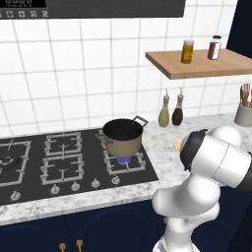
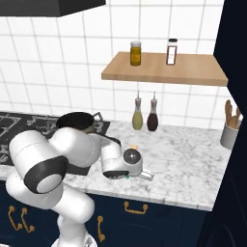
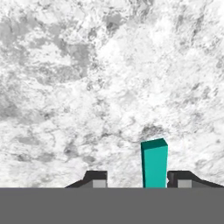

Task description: Put the tomato and eggplant in the pot. Retrieve the spatula and lightly stir the vegetables in the pot.

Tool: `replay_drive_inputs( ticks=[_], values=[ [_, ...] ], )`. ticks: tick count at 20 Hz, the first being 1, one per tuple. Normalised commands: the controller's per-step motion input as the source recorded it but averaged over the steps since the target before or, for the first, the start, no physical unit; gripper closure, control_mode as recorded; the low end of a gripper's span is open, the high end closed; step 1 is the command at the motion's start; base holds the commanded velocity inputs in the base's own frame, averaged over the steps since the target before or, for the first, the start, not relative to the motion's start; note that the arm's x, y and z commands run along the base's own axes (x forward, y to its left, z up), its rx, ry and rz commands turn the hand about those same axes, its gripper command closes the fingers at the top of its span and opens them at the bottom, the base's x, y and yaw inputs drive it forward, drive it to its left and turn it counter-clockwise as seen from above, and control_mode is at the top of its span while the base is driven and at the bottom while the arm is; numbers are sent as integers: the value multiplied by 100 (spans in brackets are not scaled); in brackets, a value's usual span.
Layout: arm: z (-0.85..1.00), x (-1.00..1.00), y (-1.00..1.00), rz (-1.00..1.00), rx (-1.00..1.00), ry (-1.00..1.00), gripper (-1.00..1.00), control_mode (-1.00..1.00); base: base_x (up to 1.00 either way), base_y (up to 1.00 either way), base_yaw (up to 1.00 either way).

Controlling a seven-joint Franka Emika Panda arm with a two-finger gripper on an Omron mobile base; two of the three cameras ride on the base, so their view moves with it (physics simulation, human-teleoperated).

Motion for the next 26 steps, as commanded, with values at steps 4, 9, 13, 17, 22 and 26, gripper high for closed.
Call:
replay_drive_inputs(
  ticks=[4,9,13,17,22,26],
  values=[
    [-49,-10,41,0,0,0,-100,-100,0,0,0],
    [-30,-2,41,0,0,0,-100,-100,0,0,0],
    [-26,0,19,0,0,0,-100,-100,0,0,0],
    [-60,-6,36,1,-9,1,-100,-100,0,0,0],
    [-80,-15,61,2,-11,0,-100,-100,0,0,0],
    [-72,-2,39,0,-3,2,-100,-100,0,0,0]
  ],
)
